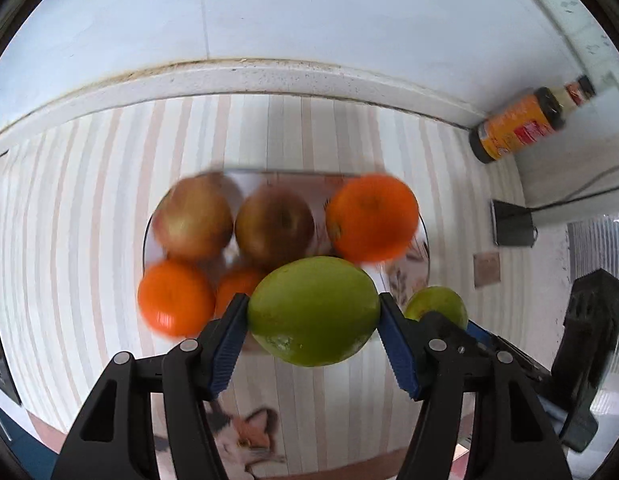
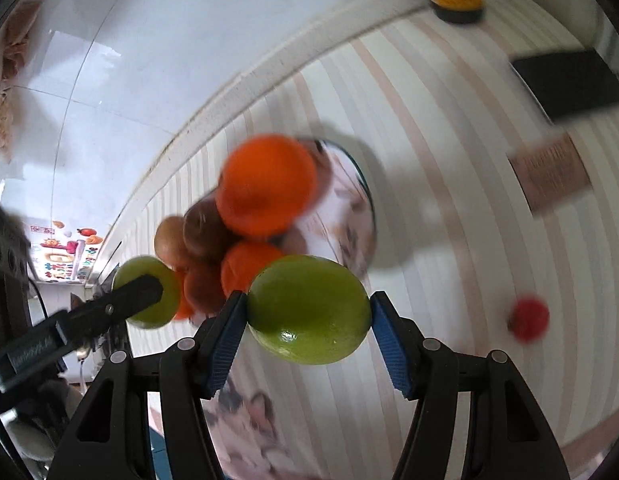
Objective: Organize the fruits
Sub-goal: 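Carry both limes onto the plate and lower them among the fruits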
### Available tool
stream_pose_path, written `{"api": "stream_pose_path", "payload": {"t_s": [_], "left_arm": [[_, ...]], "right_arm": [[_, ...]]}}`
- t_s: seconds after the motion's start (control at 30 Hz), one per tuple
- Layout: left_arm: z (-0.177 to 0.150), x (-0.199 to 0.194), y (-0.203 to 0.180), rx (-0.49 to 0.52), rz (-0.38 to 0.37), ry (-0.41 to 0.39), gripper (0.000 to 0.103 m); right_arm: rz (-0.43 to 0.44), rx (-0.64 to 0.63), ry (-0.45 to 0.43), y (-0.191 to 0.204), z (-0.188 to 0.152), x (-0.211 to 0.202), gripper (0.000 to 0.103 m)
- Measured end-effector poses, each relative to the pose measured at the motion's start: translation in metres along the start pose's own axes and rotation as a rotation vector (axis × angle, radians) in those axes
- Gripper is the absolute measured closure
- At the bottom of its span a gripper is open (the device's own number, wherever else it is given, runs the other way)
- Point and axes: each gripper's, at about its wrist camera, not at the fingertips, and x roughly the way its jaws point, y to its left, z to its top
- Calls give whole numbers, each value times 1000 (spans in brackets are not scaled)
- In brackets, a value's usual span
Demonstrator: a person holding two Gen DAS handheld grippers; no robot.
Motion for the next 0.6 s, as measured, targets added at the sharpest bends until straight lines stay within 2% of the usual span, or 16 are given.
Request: {"api": "stream_pose_path", "payload": {"t_s": [0.17, 0.27, 0.6], "left_arm": [[23, 24, -3, 10, 5, 71, 41], [31, 32, -6, 18, 17, 81, 41], [31, 39, -16, 49, 62, 102, 41]], "right_arm": [[-68, -63, 21, 17, 20, 24, 38], [-94, -83, 20, 17, 22, 32, 38], [-86, -82, 38, 9, 20, 44, 37]]}}
